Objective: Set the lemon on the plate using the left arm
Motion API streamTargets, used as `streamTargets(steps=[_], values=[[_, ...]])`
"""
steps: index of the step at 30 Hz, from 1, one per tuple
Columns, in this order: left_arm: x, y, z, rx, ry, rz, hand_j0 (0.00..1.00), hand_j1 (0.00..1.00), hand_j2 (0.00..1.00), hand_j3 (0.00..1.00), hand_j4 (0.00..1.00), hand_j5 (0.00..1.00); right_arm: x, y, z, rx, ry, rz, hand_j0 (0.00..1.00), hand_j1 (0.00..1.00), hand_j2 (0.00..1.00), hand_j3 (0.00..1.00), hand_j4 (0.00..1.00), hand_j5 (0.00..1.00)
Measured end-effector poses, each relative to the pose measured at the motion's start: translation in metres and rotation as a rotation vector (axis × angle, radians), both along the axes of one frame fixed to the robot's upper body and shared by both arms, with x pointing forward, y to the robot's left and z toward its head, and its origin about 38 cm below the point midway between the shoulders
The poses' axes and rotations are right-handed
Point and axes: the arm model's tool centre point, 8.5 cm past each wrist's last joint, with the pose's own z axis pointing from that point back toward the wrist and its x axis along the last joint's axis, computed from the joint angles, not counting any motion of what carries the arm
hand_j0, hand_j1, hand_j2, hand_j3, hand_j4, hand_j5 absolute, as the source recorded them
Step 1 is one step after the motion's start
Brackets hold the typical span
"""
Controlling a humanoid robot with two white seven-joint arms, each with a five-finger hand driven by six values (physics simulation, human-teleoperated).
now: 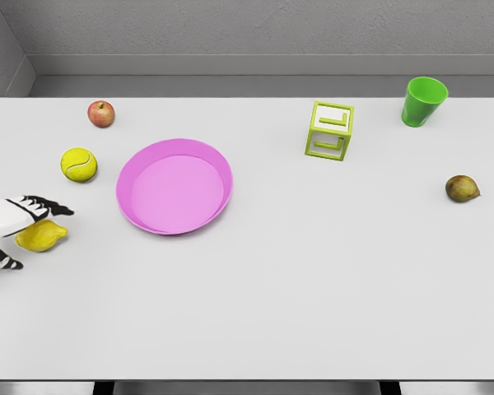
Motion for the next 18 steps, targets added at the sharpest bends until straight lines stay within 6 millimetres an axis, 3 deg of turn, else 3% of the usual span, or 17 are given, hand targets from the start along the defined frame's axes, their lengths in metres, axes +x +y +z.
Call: streamTargets(steps=[5,18], values=[[0.009,0.001,0.01,0.011,-0.017,0.0,0.9,0.9,0.9,0.9,0.9,0.9,0.0,0.0,0.0,0.0,0.0,0.0,1.0,1.0,1.0,1.0,1.0,1.0],[0.008,-0.008,-0.003,0.014,0.011,-0.019,0.91,0.91,0.91,0.91,0.91,0.91,0.0,0.0,0.0,0.0,0.0,0.0,1.0,1.0,1.0,1.0,1.0,1.0]])
